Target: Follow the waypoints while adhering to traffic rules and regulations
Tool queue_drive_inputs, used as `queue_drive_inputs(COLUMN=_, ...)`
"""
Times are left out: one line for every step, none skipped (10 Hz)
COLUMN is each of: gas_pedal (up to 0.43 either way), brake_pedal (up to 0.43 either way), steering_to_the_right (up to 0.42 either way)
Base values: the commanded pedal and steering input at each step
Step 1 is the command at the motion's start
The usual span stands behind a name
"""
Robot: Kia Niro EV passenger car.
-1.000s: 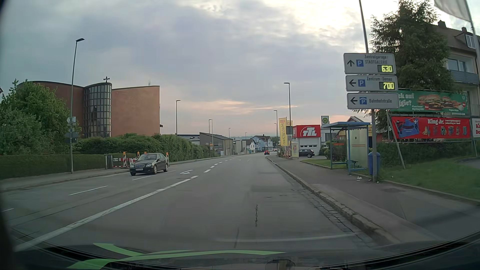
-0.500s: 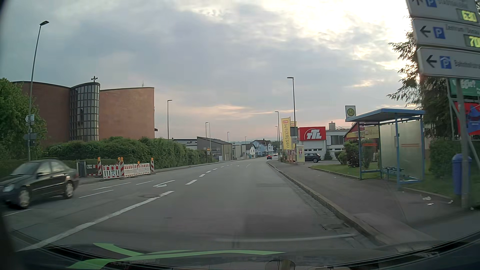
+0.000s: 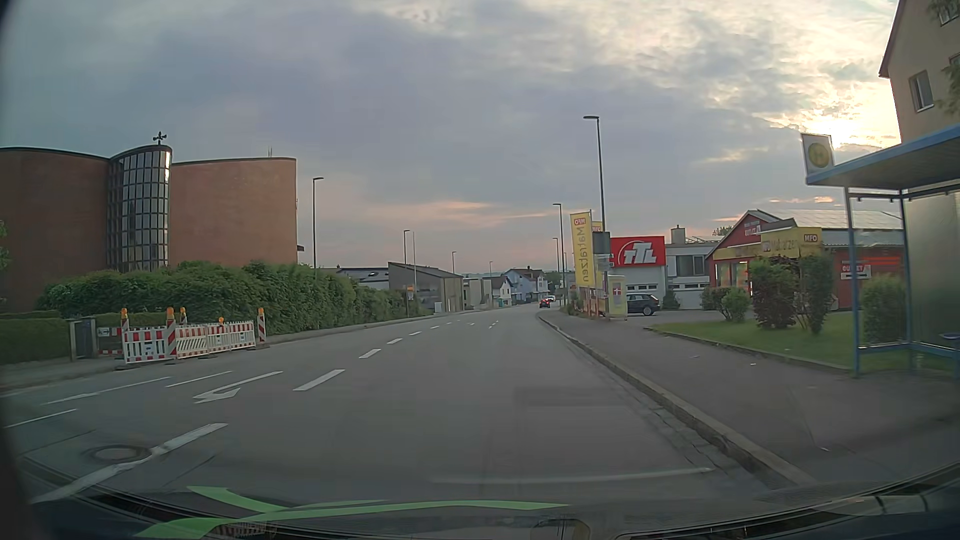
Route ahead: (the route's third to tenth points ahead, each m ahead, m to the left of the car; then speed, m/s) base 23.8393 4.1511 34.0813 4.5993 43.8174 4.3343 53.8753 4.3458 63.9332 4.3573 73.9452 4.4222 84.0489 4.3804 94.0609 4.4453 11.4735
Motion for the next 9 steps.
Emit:
queue_drive_inputs(gas_pedal=0.079, brake_pedal=0.000, steering_to_the_right=-0.005)
queue_drive_inputs(gas_pedal=0.059, brake_pedal=0.000, steering_to_the_right=-0.003)
queue_drive_inputs(gas_pedal=0.028, brake_pedal=0.000, steering_to_the_right=-0.002)
queue_drive_inputs(gas_pedal=0.008, brake_pedal=0.000, steering_to_the_right=-0.001)
queue_drive_inputs(gas_pedal=0.000, brake_pedal=0.000, steering_to_the_right=-0.001)
queue_drive_inputs(gas_pedal=0.000, brake_pedal=0.000, steering_to_the_right=-0.002)
queue_drive_inputs(gas_pedal=0.000, brake_pedal=0.000, steering_to_the_right=-0.001)
queue_drive_inputs(gas_pedal=0.000, brake_pedal=0.000, steering_to_the_right=-0.001)
queue_drive_inputs(gas_pedal=0.000, brake_pedal=0.000, steering_to_the_right=-0.001)
